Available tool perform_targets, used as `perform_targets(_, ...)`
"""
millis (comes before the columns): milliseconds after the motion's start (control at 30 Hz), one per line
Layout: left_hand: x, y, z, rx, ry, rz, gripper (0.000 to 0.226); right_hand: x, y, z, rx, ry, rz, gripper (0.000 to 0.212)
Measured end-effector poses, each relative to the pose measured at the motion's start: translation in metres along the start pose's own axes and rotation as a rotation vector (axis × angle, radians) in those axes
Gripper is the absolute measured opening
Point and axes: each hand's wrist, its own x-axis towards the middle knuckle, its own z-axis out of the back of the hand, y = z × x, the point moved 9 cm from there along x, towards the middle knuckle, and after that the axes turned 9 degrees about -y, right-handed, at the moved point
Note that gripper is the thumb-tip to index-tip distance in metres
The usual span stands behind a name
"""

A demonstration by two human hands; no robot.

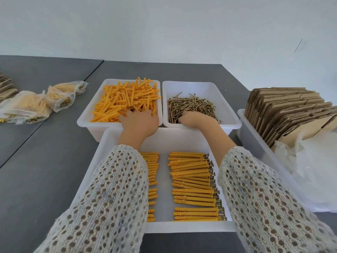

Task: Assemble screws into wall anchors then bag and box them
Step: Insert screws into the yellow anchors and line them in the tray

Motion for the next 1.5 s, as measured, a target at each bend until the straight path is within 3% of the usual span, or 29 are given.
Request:
perform_targets(133,0.007,-0.001,-0.005,0.0,0.054,-0.071,0.046,0.001,-0.004,-0.004,0.034,0.065,-0.029,0.054)
perform_targets(367,0.015,-0.001,-0.001,-0.149,0.014,-0.029,0.023,0.003,-0.005,-0.004,-0.044,0.084,-0.046,0.06)
perform_targets(500,0.012,0.004,0.015,-0.301,-0.253,0.0,0.02,0.0,-0.004,-0.004,-0.023,0.08,-0.074,0.053)
perform_targets(567,0.006,0.004,0.026,-0.325,-0.391,0.001,0.019,0.004,0.003,-0.003,-0.045,0.052,-0.02,0.026)
perform_targets(700,-0.007,-0.013,0.041,-0.238,-0.606,-0.151,0.016,0.006,0.006,0.007,0.045,-0.058,0.019,0.034)
perform_targets(800,-0.016,-0.032,0.047,-0.444,-0.598,-0.41,0.011,0.002,0.004,0.017,0.143,-0.186,0.03,0.035)
perform_targets(900,-0.022,-0.045,0.051,-0.498,-0.591,-0.519,0.01,-0.003,0.004,0.033,0.158,-0.389,0.066,0.017)
perform_targets(967,-0.023,-0.05,0.049,-0.473,-0.588,-0.516,0.01,-0.008,0.005,0.045,0.292,-0.506,0.095,0.011)
perform_targets(1133,-0.017,-0.047,0.042,-0.461,-0.591,-0.443,0.011,-0.029,-0.001,0.072,0.967,-0.777,0.078,0.022)
perform_targets(1333,-0.015,-0.04,0.044,-0.436,-0.642,-0.366,0.014,-0.049,-0.011,0.083,1.162,-1.048,0.041,0.03)
perform_targets(1500,-0.014,-0.038,0.044,-0.452,-0.638,-0.338,0.014,-0.05,-0.022,0.088,1.172,-1.095,0.007,0.032)
